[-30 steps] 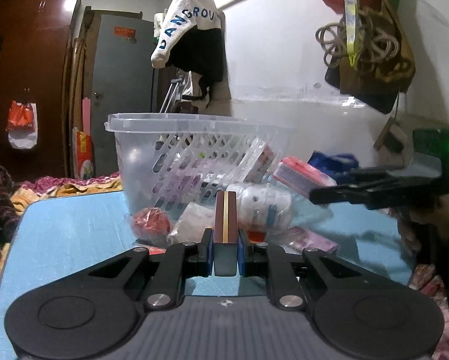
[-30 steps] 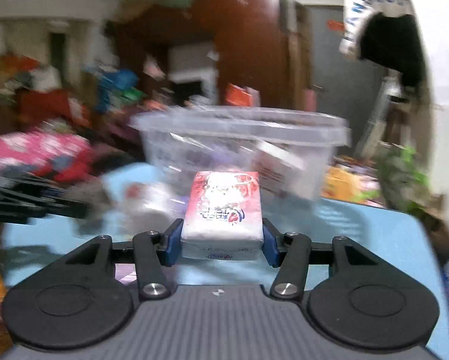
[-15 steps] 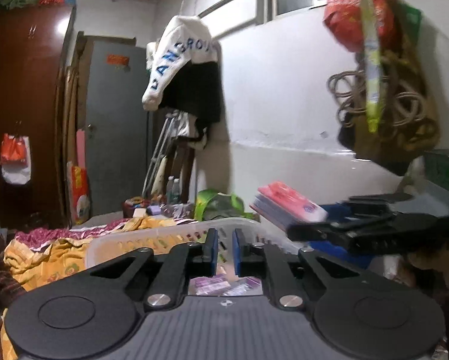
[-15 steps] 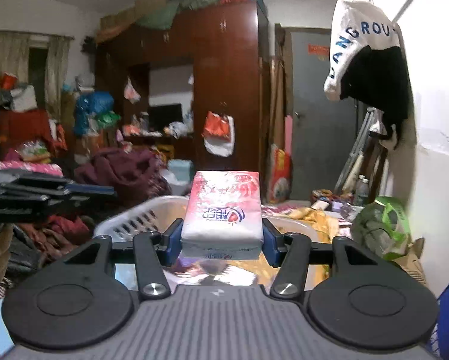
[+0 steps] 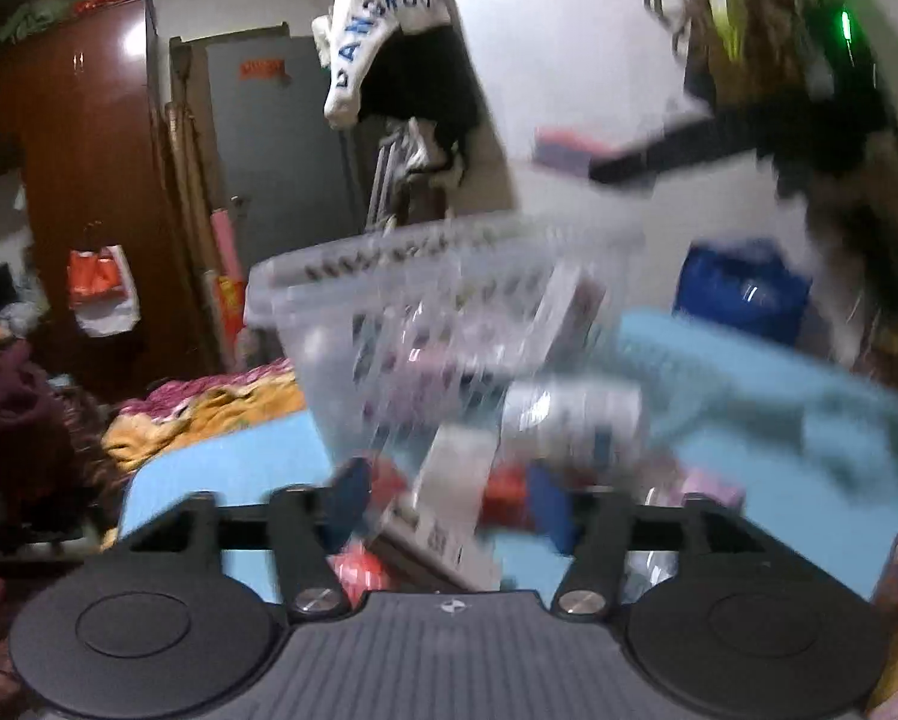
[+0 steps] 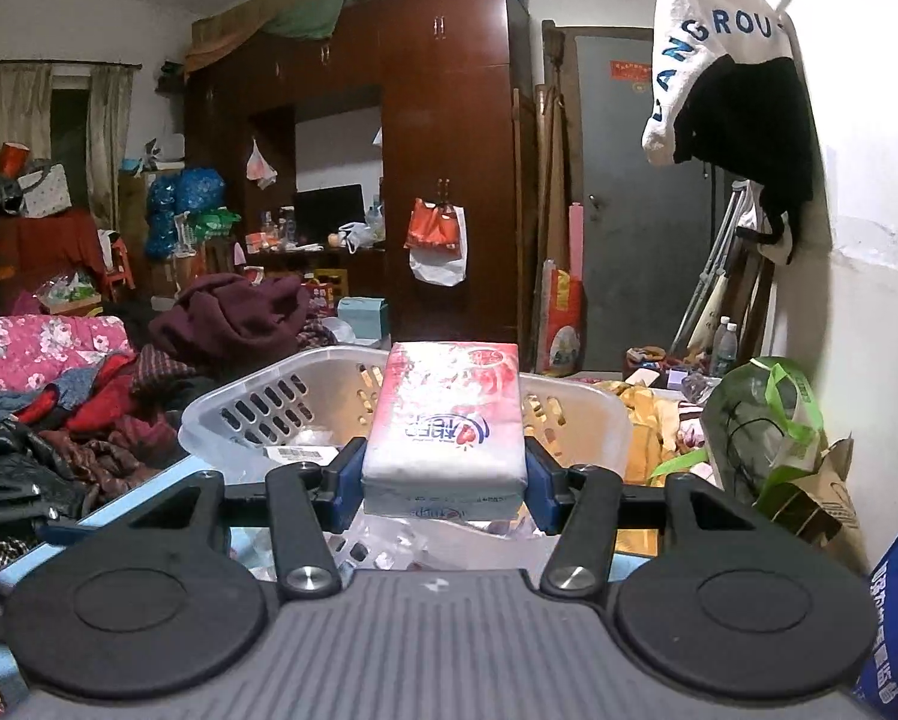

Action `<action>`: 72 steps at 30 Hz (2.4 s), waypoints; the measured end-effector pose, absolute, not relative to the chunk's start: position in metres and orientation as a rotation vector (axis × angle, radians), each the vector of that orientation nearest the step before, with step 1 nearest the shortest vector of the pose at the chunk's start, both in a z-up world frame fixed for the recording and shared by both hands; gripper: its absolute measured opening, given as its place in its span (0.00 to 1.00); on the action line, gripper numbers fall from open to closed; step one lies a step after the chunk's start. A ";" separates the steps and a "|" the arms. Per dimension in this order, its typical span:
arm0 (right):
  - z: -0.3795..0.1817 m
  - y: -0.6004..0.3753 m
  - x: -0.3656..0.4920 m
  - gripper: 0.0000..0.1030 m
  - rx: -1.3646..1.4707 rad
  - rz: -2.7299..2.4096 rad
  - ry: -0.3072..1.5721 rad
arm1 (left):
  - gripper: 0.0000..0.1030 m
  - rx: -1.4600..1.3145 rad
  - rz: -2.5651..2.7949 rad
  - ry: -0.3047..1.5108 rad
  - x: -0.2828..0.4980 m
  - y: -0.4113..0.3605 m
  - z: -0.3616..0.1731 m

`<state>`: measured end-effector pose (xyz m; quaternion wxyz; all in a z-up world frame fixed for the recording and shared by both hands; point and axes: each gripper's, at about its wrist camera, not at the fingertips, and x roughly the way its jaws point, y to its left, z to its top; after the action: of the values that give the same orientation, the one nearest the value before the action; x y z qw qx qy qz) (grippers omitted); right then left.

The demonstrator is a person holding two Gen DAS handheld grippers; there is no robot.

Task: Organize objects

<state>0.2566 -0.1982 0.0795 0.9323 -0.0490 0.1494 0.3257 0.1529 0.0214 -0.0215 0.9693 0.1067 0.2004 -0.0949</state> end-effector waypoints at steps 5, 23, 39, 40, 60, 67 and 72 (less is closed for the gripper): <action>0.076 -0.195 0.254 0.55 -0.119 0.675 0.318 | 0.66 0.283 -0.133 0.463 0.167 0.014 -0.039; 0.072 -0.204 0.245 0.55 -0.110 0.681 0.309 | 0.51 0.347 -0.195 0.389 0.144 0.006 -0.047; 0.069 -0.202 0.238 0.55 -0.118 0.690 0.306 | 0.34 0.163 -0.332 0.384 0.142 0.013 -0.042; 0.068 -0.202 0.237 0.55 -0.115 0.692 0.305 | 0.36 0.151 -0.356 0.388 0.143 0.011 -0.042; 0.100 -0.164 0.265 0.55 -0.183 0.658 0.282 | 0.18 -0.011 -0.297 0.143 0.207 0.036 0.083; 0.090 -0.142 0.288 0.85 -0.247 0.617 0.338 | 0.50 -0.019 -0.234 0.278 0.278 0.033 0.072; 0.082 -0.171 0.239 1.00 -0.228 0.615 0.245 | 0.74 -0.064 -0.255 0.182 0.219 0.052 0.056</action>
<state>0.2388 -0.1707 0.0823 0.9394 -0.1117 0.1199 0.3012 0.2190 0.0518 0.0561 0.9872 -0.0320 0.0906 -0.1270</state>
